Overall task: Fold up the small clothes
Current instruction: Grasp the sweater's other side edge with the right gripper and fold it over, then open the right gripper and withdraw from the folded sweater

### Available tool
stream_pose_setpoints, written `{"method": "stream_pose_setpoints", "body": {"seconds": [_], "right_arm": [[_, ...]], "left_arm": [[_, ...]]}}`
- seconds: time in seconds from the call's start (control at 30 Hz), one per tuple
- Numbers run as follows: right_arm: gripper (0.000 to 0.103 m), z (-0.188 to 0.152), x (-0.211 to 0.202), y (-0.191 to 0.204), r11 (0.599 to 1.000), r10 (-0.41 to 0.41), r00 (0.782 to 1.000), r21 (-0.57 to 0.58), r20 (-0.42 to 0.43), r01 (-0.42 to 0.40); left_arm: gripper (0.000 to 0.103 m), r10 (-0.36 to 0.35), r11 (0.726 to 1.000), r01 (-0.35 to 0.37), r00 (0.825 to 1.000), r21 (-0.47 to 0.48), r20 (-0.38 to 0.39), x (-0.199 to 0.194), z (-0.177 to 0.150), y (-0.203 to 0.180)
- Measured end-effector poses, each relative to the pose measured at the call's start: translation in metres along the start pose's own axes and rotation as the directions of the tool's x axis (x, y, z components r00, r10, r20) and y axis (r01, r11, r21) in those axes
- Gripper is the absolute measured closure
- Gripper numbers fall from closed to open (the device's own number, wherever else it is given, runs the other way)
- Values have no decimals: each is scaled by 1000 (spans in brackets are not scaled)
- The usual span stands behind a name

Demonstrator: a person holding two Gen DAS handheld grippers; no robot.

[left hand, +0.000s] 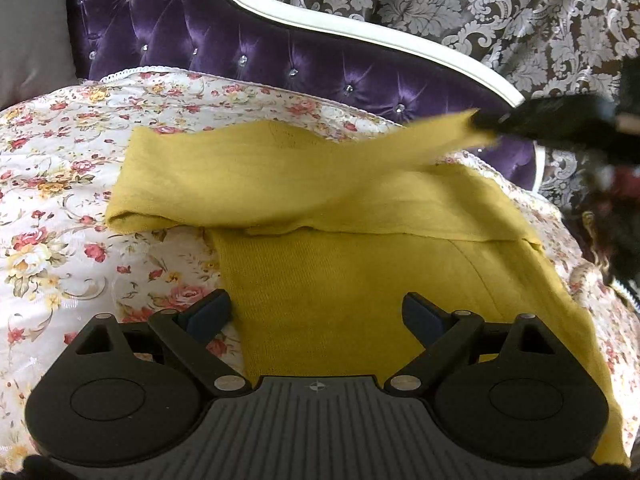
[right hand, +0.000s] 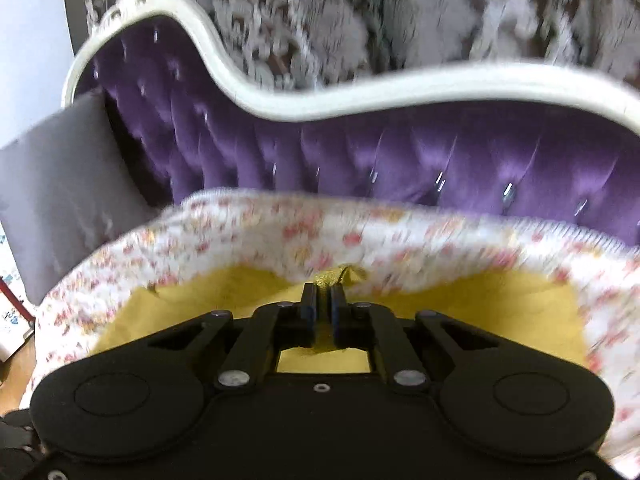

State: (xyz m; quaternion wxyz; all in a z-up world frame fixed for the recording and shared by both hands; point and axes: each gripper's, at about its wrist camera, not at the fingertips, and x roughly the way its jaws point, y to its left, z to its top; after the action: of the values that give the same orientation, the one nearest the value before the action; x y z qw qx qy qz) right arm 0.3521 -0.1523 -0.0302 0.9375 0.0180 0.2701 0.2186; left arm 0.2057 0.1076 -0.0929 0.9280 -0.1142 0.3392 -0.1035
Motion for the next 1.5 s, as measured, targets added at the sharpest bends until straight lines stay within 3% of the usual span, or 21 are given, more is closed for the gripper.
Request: {"method": "stream_pose_setpoints", "body": {"seconds": [0.17, 0.47, 0.67, 0.77, 0.8, 0.83, 0.87, 0.9, 0.93, 1.0, 1.07, 1.23, 1.5], "right_arm": [[90, 14, -26, -31, 987, -159, 987, -19, 29, 160], [90, -14, -6, -85, 951, -309, 946, -3, -97, 310], [91, -34, 11, -104, 917, -397, 904, -22, -157, 399], [79, -44, 19, -109, 912, -405, 892, -22, -199, 409], [70, -46, 17, -110, 908, -412, 889, -11, -198, 419], [53, -48, 13, -110, 907, -411, 892, 8, -189, 420], [44, -48, 8, -108, 905, -414, 893, 25, -176, 424], [25, -48, 4, -105, 905, -415, 896, 31, -159, 425], [19, -47, 0, -101, 909, -408, 903, 29, -134, 415], [17, -44, -4, -91, 918, -392, 915, 16, -95, 395], [3, -42, -3, -79, 930, -367, 928, -4, -57, 368], [0, -41, 22, -46, 956, -288, 957, -71, -26, 286], [0, -57, 60, -35, 965, -254, 966, -88, -57, 249]], "left_arm": [[10, 2, 1000, -2, 1000, 3, -1, 0, 0, 0], [10, -1, 1000, 1, 1000, 3, -2, 1, 0, 1], [10, 4, 1000, -4, 1000, 13, -6, 2, 0, 2], [10, -1, 1000, 1, 1000, 17, -2, 1, 1, 3], [10, -4, 1000, 5, 1000, 19, -1, 0, 2, 3], [9, -7, 1000, 7, 1000, 23, -5, -1, 3, 4], [9, -8, 1000, 8, 1000, 29, -12, -3, 5, 3], [9, -9, 999, 9, 1000, 35, -17, -5, 7, 2], [9, -12, 999, 13, 1000, 41, -14, -8, 11, 2], [9, -15, 999, 15, 1000, 50, 15, -14, 22, -1], [9, -8, 998, 5, 999, 59, 48, -14, 39, -6], [9, 47, 996, -53, 995, 69, 90, 11, 79, -24], [9, 150, 988, -150, 989, 28, 5, 79, 88, -21]]}}
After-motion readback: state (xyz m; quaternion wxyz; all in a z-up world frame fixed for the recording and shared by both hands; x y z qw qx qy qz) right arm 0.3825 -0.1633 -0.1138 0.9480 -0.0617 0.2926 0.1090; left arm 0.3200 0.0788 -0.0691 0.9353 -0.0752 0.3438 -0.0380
